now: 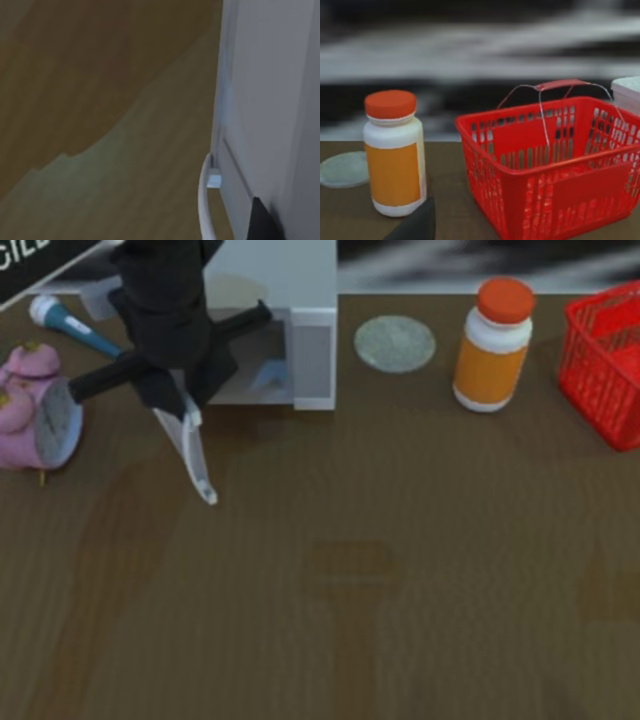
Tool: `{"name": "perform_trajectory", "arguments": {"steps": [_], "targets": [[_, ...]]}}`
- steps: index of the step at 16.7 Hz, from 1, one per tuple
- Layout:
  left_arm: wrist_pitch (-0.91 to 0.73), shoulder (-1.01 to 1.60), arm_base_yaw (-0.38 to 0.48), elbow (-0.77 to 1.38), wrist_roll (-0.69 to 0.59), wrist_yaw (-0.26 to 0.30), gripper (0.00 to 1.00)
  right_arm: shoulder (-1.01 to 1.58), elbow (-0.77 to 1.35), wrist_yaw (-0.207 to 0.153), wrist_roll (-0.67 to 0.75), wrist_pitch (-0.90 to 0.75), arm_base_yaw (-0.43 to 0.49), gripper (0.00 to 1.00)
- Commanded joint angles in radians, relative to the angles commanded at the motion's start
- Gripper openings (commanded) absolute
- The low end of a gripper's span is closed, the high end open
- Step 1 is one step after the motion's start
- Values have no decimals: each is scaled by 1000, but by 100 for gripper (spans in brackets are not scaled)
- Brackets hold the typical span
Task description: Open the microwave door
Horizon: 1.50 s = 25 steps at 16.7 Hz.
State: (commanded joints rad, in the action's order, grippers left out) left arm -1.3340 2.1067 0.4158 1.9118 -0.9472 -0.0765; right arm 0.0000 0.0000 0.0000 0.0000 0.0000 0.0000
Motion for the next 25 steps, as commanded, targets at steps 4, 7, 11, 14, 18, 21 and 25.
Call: {"name": "perform_trajectory", "arguments": {"steps": [4, 7, 11, 14, 18, 21, 25], "targets": [[-48, 18, -9, 56, 11, 22, 0, 0, 0, 0, 0, 0, 0, 100], [-97, 34, -19, 113, 24, 47, 0, 0, 0, 0, 0, 0, 0, 100], [-154, 53, -31, 170, 41, 73, 0, 0, 0, 0, 0, 0, 0, 100], [-167, 57, -34, 182, 45, 79, 0, 0, 0, 0, 0, 0, 0, 100], [-159, 59, -28, 176, 44, 79, 0, 0, 0, 0, 0, 0, 0, 100], [-116, 50, -33, 125, 44, 79, 0, 0, 0, 0, 0, 0, 0, 100], [-80, 44, -34, 82, 45, 79, 0, 0, 0, 0, 0, 0, 0, 100]]}}
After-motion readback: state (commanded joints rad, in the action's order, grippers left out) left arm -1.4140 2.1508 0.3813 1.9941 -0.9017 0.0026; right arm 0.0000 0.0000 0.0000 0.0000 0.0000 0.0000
